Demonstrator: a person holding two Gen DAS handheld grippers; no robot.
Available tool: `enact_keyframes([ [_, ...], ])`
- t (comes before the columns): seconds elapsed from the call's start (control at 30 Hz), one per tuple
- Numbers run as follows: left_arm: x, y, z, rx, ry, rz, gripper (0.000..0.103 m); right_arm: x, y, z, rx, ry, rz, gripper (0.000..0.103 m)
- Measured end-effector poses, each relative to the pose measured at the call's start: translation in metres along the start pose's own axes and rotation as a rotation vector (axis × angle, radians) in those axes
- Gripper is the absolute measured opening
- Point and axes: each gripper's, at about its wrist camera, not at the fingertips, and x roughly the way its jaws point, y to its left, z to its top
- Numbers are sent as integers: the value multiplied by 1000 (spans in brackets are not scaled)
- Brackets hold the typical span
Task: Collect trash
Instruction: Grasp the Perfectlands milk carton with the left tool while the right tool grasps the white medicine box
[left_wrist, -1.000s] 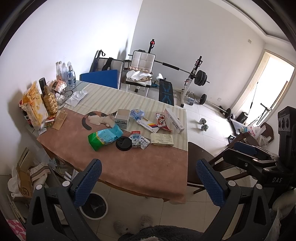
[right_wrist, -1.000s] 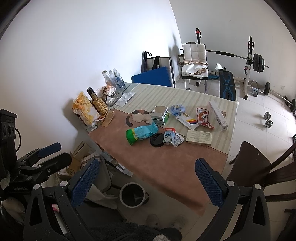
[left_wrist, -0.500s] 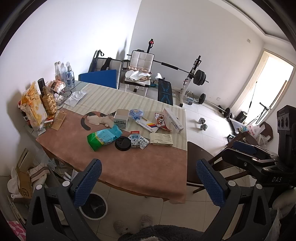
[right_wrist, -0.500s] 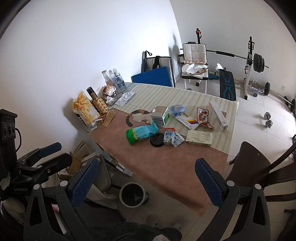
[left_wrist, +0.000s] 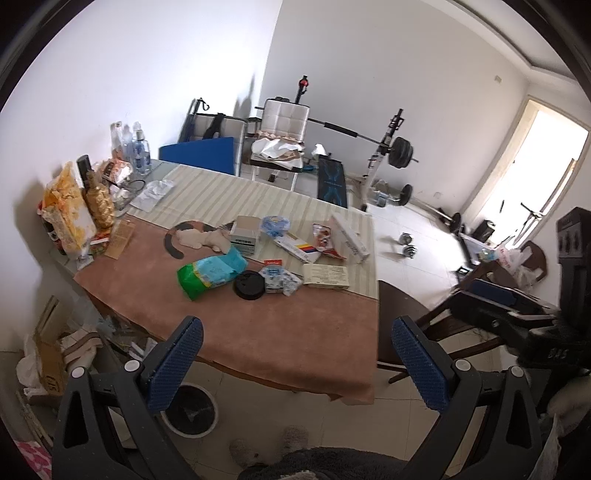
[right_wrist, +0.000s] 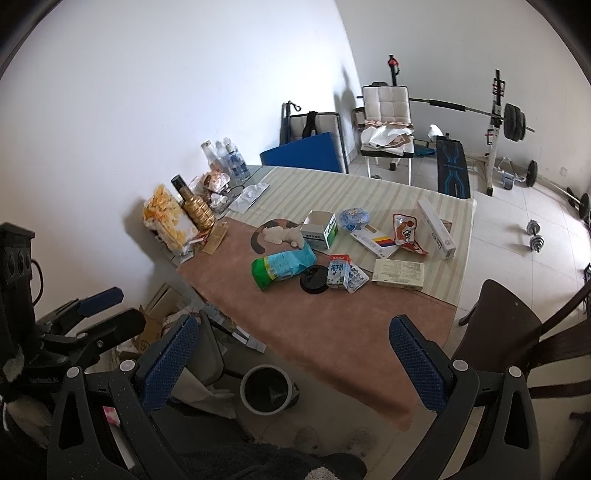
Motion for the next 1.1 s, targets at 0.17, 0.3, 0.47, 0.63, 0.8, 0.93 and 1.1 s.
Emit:
enact_keyframes([
  [0.17, 23, 0, 7, 11, 11, 240, 103, 22, -15, -10, 70, 18, -109, 103],
  [0.3, 67, 9, 6, 4, 68, 326, 103, 50, -32, -13, 91, 77, -195, 103],
  [0.47, 129, 11, -3, 41, 133, 381, 103, 106, -60, -9, 6, 172, -326, 103],
  [0.63, 214, 14, 5, 30, 218, 426, 103, 204, -107, 6, -138, 340, -399, 103],
  [0.8, 311, 14, 11, -30, 351, 479, 103, 319, -156, 24, -304, 533, -421, 103],
  [0.93, 374, 14, 12, -53, 446, 511, 103, 406, -186, 31, -514, 691, -420, 103],
  [1.1, 438, 20, 14, -101, 538, 553, 103, 490, -202, 26, -759, 839, -384, 103],
])
